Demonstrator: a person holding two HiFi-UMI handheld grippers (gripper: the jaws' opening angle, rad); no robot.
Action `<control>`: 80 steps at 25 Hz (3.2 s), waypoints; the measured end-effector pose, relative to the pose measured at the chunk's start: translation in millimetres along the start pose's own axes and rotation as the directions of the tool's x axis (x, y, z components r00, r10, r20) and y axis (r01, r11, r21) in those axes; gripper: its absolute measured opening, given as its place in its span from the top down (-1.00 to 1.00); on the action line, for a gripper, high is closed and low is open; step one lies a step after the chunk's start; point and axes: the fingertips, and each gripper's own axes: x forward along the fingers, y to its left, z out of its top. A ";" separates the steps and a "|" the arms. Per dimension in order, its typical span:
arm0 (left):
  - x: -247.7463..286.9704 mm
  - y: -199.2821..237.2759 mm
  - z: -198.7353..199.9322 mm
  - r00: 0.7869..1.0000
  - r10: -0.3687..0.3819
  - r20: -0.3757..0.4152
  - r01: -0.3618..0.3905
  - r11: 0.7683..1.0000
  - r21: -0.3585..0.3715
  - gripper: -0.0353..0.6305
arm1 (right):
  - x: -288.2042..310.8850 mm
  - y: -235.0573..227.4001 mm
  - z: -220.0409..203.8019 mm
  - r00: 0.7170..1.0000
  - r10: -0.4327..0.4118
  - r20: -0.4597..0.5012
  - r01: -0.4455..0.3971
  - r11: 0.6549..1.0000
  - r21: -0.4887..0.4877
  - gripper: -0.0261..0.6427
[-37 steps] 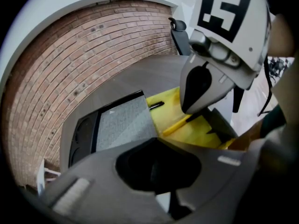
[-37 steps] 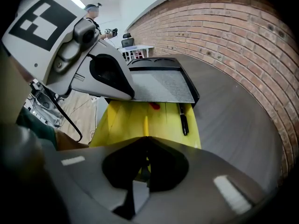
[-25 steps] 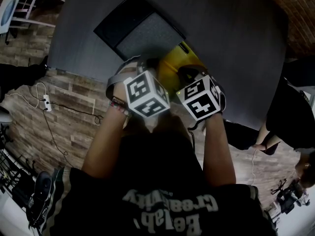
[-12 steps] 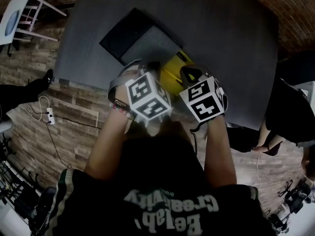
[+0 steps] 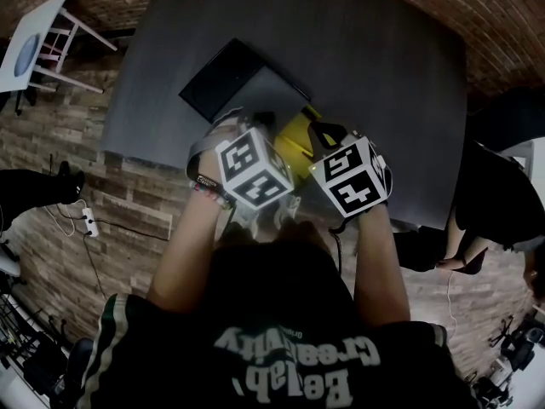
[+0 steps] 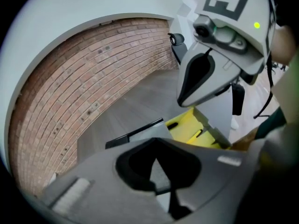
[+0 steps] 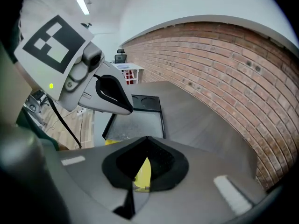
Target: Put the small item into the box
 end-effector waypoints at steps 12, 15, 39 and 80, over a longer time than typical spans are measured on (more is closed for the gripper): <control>-32.7 25.6 28.7 0.997 0.043 0.059 -0.045 0.998 0.032 0.88 | -33.2 -8.9 33.0 0.996 -0.081 0.048 0.082 0.997 -0.013 0.91; -39.1 31.9 34.7 0.996 0.058 0.073 -0.062 0.997 0.052 0.88 | -41.5 -12.5 41.4 0.993 -0.098 0.060 0.100 0.995 -0.023 0.91; -135.2 84.8 87.5 0.954 0.198 0.226 -0.215 0.976 0.049 0.88 | -133.3 -26.6 120.4 0.949 -0.217 0.228 0.238 0.969 -0.069 0.91; -171.2 61.4 133.8 0.900 0.250 0.357 -0.291 0.954 0.066 0.88 | -162.6 -35.9 101.0 0.914 -0.286 0.287 0.317 0.946 -0.068 0.90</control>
